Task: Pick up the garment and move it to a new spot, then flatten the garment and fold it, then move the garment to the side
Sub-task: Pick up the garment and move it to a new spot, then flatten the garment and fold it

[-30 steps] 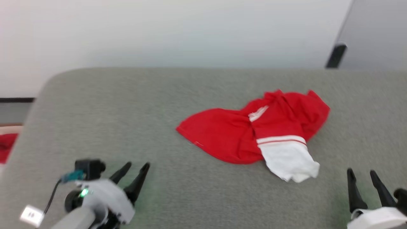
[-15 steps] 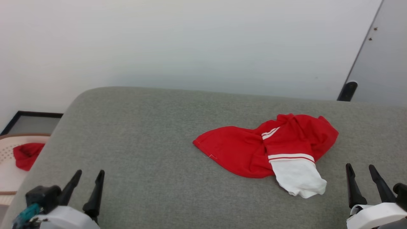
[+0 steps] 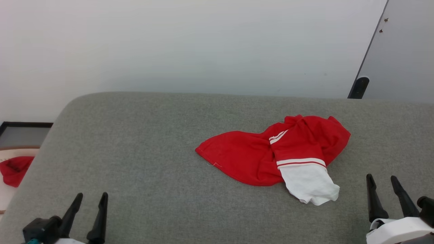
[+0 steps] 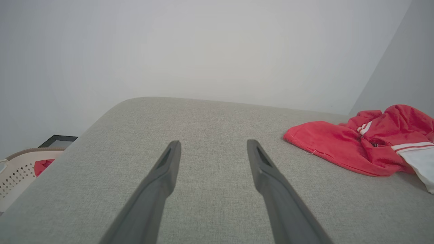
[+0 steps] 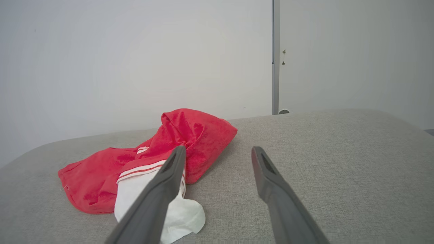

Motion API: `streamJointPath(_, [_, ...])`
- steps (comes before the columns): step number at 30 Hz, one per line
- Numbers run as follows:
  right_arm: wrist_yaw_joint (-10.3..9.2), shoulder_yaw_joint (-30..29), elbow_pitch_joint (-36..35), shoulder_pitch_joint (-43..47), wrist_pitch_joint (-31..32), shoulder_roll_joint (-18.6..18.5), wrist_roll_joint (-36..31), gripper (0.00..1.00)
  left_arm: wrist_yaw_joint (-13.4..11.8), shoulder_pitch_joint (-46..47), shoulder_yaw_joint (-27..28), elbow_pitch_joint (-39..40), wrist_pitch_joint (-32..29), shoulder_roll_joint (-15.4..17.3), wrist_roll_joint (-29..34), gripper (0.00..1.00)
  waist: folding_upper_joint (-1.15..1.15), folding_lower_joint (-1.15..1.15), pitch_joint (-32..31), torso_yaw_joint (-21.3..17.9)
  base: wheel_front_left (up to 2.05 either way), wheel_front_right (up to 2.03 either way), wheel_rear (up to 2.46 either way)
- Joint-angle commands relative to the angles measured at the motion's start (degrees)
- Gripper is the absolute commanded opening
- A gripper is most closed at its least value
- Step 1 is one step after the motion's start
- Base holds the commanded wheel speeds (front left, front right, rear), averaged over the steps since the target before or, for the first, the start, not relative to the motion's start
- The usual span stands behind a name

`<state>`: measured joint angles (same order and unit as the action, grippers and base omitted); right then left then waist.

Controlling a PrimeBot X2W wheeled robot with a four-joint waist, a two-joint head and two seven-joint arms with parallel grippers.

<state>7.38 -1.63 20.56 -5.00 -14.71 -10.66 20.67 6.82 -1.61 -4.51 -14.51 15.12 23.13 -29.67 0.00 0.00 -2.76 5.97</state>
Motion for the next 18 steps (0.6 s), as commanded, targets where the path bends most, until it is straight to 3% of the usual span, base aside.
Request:
streamJointPath(1, [0.22, -0.21, 0.11, 0.61, -0.39, 0.21, 0.07, 1.00, 0.33, -0.25, 0.36, -0.28, 0.00, -0.51, 0.53, 1.00, 0.00, 0.00, 0.18, -0.14, 0.00, 0.00, 0.00])
streamJointPath(18, [0.22, -0.09, 0.39, -0.41, -0.53, 1.05, -0.47, 1.00, 0.73, -0.09, -1.60, 2.11, 0.00, -1.49, 0.52, 1.00, 0.00, 0.00, 0.41, -0.03, 0.00, 0.00, 0.00])
